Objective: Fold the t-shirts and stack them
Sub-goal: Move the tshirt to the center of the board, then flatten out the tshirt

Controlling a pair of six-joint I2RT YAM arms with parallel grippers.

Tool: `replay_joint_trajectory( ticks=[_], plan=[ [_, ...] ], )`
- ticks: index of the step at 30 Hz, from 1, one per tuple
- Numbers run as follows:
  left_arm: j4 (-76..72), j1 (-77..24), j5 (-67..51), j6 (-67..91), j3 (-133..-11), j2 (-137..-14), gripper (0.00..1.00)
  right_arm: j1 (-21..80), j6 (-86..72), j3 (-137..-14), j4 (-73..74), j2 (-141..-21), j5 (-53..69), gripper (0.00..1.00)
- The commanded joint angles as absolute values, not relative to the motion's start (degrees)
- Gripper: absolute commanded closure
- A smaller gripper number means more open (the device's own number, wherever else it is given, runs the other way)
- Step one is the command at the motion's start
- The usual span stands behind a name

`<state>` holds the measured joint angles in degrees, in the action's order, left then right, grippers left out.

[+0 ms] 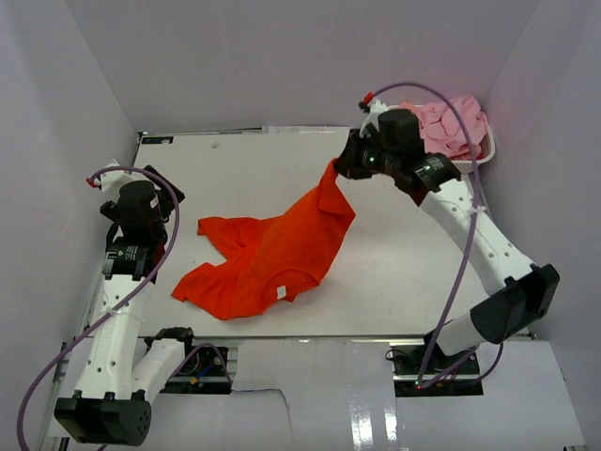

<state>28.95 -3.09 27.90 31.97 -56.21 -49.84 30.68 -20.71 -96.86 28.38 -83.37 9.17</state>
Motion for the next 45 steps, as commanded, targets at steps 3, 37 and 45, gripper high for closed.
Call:
replay_joint_trajectory(
  ticks=[3,37,45],
  plan=[
    [29.53,-2.72,27.16,31.64,-58.01,-49.48,0.02,26.82,-20.39,-78.78,28.13,-81.74,6.34,0.92],
    [16.17,-4.22,-23.91,18.02,-61.96,-68.38,0.02,16.69,-6.77,-100.90,27.51,-117.16,14.44,0.45],
    [14.59,-4.75,-22.33,17.23,-58.89,-66.27,0.02,20.82,-1.59,-90.02,25.67,-105.05,-2.26,0.30]
  ],
)
